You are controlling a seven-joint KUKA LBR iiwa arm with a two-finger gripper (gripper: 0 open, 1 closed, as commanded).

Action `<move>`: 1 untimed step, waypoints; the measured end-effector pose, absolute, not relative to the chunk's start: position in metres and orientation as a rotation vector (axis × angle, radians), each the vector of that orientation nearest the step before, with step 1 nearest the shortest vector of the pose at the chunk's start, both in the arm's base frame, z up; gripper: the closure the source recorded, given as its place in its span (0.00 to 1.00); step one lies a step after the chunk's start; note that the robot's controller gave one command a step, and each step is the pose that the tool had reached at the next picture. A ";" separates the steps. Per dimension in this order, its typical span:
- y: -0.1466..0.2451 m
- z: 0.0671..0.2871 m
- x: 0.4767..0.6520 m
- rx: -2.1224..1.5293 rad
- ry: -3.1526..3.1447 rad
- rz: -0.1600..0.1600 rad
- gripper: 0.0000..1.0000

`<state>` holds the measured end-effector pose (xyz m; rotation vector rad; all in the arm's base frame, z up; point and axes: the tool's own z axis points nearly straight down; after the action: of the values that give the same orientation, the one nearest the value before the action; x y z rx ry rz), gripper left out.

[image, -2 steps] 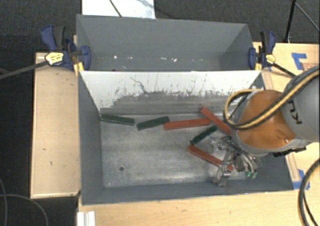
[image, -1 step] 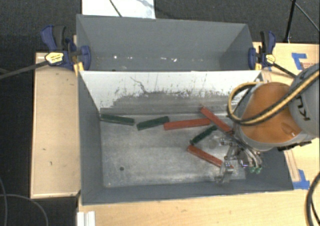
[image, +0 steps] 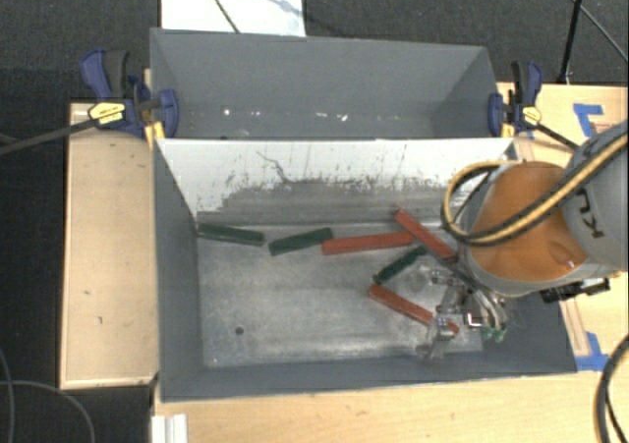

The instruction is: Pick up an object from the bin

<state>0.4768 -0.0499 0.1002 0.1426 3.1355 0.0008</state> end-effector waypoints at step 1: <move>-0.057 0.070 0.480 0.395 3.114 0.001 0.00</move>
Offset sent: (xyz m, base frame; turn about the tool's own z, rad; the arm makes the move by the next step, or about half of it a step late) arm 0.0028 -0.0071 -0.0302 0.1622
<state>0.4805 -0.0570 0.0701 0.3953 3.1143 0.0008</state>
